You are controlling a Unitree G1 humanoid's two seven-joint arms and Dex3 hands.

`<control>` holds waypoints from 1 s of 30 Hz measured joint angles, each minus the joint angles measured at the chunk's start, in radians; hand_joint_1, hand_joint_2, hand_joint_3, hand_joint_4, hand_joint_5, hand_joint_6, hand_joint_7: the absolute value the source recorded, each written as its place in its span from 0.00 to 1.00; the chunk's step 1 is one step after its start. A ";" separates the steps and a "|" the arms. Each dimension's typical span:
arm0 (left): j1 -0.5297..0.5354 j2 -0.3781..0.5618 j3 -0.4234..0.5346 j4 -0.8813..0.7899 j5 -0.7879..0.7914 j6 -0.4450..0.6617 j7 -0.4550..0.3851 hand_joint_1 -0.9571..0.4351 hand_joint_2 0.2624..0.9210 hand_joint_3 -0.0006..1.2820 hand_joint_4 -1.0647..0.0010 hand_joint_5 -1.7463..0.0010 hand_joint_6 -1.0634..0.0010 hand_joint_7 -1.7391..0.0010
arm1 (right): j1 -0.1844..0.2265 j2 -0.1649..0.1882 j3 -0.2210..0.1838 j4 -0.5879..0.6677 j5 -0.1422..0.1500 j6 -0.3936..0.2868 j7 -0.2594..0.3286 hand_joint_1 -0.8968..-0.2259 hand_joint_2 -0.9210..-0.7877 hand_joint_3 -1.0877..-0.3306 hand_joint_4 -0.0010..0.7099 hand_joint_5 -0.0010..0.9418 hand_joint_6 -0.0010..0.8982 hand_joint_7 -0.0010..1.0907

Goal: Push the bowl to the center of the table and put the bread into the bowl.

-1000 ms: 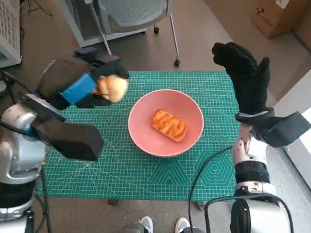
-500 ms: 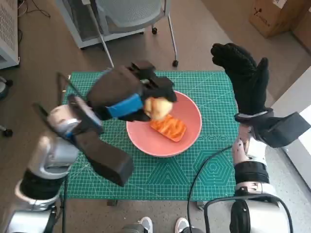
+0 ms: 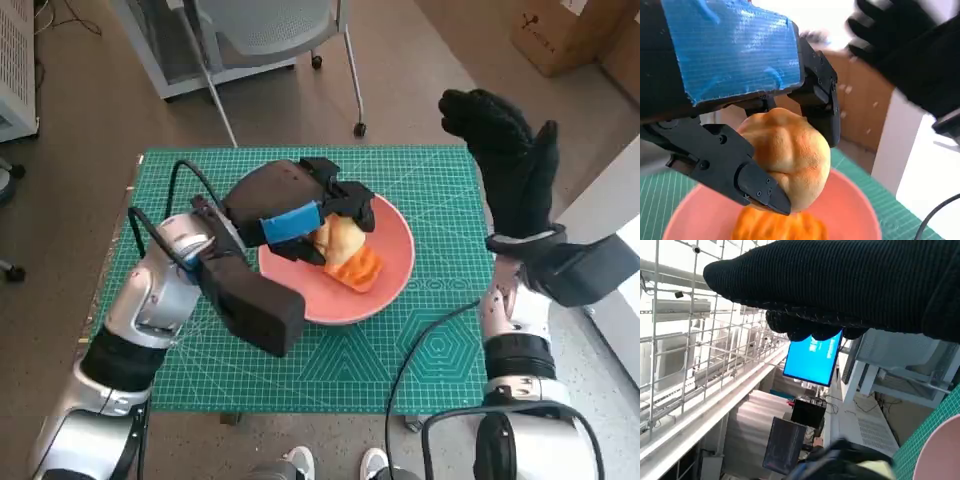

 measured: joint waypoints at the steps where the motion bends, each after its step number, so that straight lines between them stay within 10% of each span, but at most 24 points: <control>1: 0.001 0.000 -0.001 0.000 0.000 0.011 -0.012 0.59 0.86 0.03 0.68 0.91 0.68 0.79 | 0.000 0.000 -0.001 -0.001 0.000 0.000 0.000 0.50 0.00 0.68 0.49 0.01 0.55 0.01; 30: 0.077 0.049 0.207 -0.009 -0.224 -0.147 0.035 0.45 0.75 0.00 0.83 1.00 0.75 0.88 | 0.005 -0.002 0.004 -0.012 -0.009 -0.006 -0.014 0.51 0.00 0.67 0.51 0.01 0.56 0.01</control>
